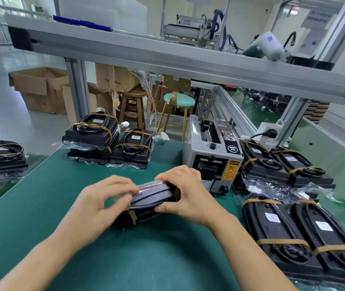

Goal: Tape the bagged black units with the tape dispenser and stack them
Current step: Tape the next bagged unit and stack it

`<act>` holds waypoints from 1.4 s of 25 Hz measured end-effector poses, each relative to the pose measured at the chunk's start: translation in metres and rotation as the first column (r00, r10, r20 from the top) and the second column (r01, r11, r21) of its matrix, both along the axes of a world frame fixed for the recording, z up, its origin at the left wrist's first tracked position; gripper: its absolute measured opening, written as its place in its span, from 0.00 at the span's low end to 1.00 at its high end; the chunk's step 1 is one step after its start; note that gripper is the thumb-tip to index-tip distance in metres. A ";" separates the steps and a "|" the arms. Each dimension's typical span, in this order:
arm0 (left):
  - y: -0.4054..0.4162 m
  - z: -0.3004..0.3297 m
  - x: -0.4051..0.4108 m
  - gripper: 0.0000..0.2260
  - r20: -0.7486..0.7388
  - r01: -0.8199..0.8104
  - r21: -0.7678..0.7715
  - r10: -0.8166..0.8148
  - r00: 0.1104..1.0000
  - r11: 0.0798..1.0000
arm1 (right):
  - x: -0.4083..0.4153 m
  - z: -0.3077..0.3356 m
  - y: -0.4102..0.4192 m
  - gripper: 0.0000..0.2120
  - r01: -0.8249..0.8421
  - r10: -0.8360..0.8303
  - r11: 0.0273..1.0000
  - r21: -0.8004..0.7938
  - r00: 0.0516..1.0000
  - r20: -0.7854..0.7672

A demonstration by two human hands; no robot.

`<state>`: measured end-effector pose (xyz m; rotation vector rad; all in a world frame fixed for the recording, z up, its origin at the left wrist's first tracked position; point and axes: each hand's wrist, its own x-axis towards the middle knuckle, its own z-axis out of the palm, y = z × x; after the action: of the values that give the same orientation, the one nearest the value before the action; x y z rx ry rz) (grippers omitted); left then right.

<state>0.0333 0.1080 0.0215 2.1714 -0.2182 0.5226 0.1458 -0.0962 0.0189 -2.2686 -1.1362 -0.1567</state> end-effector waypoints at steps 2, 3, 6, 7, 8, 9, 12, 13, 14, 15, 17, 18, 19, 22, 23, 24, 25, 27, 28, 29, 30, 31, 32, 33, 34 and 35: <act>-0.004 -0.013 -0.007 0.15 0.010 -0.065 0.011 0.065 0.998 0.998 | 0.000 0.003 0.003 0.25 0.013 -0.013 1.000 -0.012 1.000 0.013; -0.006 -0.017 -0.008 0.19 0.015 -0.088 0.008 0.088 0.996 0.996 | -0.002 0.003 0.004 0.26 0.021 -0.021 1.000 -0.018 0.999 0.024; -0.010 -0.024 -0.007 0.26 0.047 -0.122 -0.015 0.123 0.991 0.992 | -0.013 -0.007 -0.001 0.31 0.113 -0.114 0.994 0.012 0.992 0.049; -0.012 -0.024 -0.007 0.25 0.056 -0.121 -0.002 0.121 0.991 0.993 | -0.017 -0.014 -0.006 0.29 0.203 -0.208 0.973 0.111 0.978 0.032; -0.012 -0.024 -0.007 0.25 0.065 -0.119 0.012 0.118 0.991 0.993 | -0.019 -0.018 -0.013 0.22 0.332 -0.334 0.906 0.262 0.942 -0.037; -0.013 -0.024 -0.009 0.24 0.064 -0.123 0.018 0.122 0.990 0.992 | -0.019 -0.019 -0.021 0.14 0.479 -0.449 0.780 0.402 0.876 -0.174; -0.019 -0.030 -0.010 0.23 0.090 -0.190 0.004 0.189 0.978 0.982 | 0.001 -0.015 -0.041 0.10 0.784 -0.488 0.410 0.466 0.620 -0.614; -0.023 -0.032 -0.011 0.22 0.111 -0.224 -0.001 0.223 0.968 0.975 | 0.008 -0.013 -0.045 0.12 0.827 -0.456 0.353 0.438 0.561 -0.691; -0.028 -0.034 -0.012 0.22 0.136 -0.253 -0.002 0.251 0.958 0.968 | 0.015 -0.011 -0.045 0.12 0.854 -0.427 0.317 0.412 0.516 -0.742; -0.033 -0.035 -0.013 0.22 0.155 -0.271 -0.001 0.268 0.951 0.963 | 0.021 -0.010 -0.044 0.11 0.873 -0.411 0.293 0.391 0.484 -0.773; -0.040 -0.036 -0.013 0.22 0.167 -0.290 -0.002 0.287 0.943 0.957 | 0.031 -0.011 -0.038 0.10 0.900 -0.405 0.258 0.352 0.431 -0.806; -0.042 -0.036 -0.013 0.22 0.165 -0.299 -0.003 0.295 0.941 0.954 | 0.035 -0.011 -0.035 0.08 0.910 -0.401 0.239 0.338 0.409 -0.819; -0.043 -0.036 -0.013 0.22 0.162 -0.307 -0.004 0.304 0.939 0.952 | 0.038 -0.010 -0.033 0.06 0.918 -0.394 0.220 0.329 0.393 -0.831; -0.043 -0.036 -0.013 0.22 0.157 -0.330 0.002 0.326 0.932 0.944 | 0.045 -0.004 -0.027 0.09 0.934 -0.381 0.170 0.314 0.356 -0.853; -0.044 -0.036 -0.013 0.22 0.158 -0.334 0.003 0.329 0.931 0.943 | 0.045 -0.003 -0.025 0.10 0.940 -0.374 0.148 0.306 0.340 -0.863; -0.044 -0.036 -0.013 0.22 0.158 -0.337 0.000 0.333 0.930 0.942 | 0.046 -0.002 -0.023 0.11 0.947 -0.360 0.123 0.295 0.320 -0.876; -0.045 -0.036 -0.013 0.22 0.158 -0.340 -0.003 0.336 0.928 0.941 | 0.046 -0.001 -0.021 0.11 0.954 -0.345 0.096 0.283 0.299 -0.890; -0.045 -0.038 -0.014 0.21 0.162 -0.348 0.000 0.343 0.925 0.938 | 0.049 0.002 -0.016 0.11 0.966 -0.320 0.048 0.253 0.255 -0.913; -0.045 -0.038 -0.014 0.22 0.157 -0.353 0.005 0.348 0.924 0.936 | 0.050 0.004 -0.013 0.11 0.970 -0.302 0.016 0.241 0.235 -0.924; -0.045 -0.038 -0.014 0.24 0.147 -0.354 0.011 0.349 0.926 0.935 | 0.049 0.007 -0.011 0.12 0.973 -0.279 -0.013 0.232 0.219 -0.935; -0.045 -0.038 -0.014 0.26 0.136 -0.352 0.013 0.347 0.928 0.936 | 0.045 0.011 -0.010 0.12 0.974 -0.254 -0.028 0.227 0.212 -0.944; -0.045 -0.037 -0.014 0.27 0.127 -0.351 0.007 0.347 0.929 0.937 | 0.037 0.016 -0.010 0.12 0.973 -0.220 -0.011 0.232 0.223 -0.950; -0.046 -0.037 -0.015 0.27 0.115 -0.354 -0.007 0.352 0.929 0.935 | 0.025 0.020 -0.009 0.12 0.962 -0.185 0.062 0.266 0.273 -0.944; -0.047 -0.036 -0.015 0.27 0.105 -0.360 -0.025 0.360 0.927 0.933 | 0.009 0.022 -0.007 0.12 0.923 -0.157 0.187 0.335 0.365 -0.918; -0.049 -0.036 -0.015 0.27 0.100 -0.366 -0.042 0.368 0.924 0.930 | -0.010 0.024 -0.002 0.12 0.841 -0.123 0.349 0.413 0.478 -0.870; -0.050 -0.036 -0.014 0.27 0.096 -0.373 -0.052 0.377 0.921 0.926 | -0.031 0.026 0.004 0.09 0.720 -0.071 0.515 0.466 0.577 -0.813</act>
<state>0.0189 0.0584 -0.0143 2.1633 0.1566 0.8509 0.1147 -0.0917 0.0447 -1.4734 0.0447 0.0570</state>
